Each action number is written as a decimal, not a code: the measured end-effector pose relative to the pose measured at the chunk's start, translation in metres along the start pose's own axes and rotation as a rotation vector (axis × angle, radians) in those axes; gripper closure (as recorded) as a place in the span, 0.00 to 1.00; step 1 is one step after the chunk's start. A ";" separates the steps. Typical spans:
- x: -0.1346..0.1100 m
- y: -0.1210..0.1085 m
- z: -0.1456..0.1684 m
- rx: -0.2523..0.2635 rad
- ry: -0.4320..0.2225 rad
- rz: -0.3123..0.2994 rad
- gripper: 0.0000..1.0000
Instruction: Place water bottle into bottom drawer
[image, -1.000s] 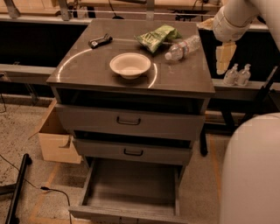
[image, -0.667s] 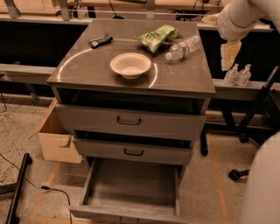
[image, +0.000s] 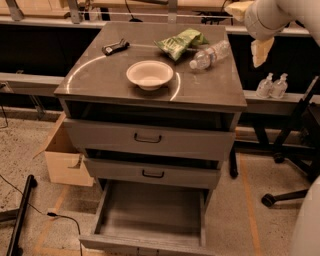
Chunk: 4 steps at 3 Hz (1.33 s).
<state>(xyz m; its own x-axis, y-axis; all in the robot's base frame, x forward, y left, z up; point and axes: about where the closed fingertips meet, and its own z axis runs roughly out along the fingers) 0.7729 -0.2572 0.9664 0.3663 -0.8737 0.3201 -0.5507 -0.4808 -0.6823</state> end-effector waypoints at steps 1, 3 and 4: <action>0.004 -0.016 0.013 0.023 0.022 -0.102 0.00; 0.007 -0.038 0.050 -0.009 0.028 -0.237 0.00; 0.001 -0.037 0.074 -0.044 0.005 -0.260 0.00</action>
Offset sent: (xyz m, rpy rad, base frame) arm 0.0763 0.0101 0.0188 -0.2498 -0.0647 0.1473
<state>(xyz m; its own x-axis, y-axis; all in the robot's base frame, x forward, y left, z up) 0.8493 -0.2346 0.9436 0.4961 -0.7208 0.4840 -0.4708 -0.6918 -0.5475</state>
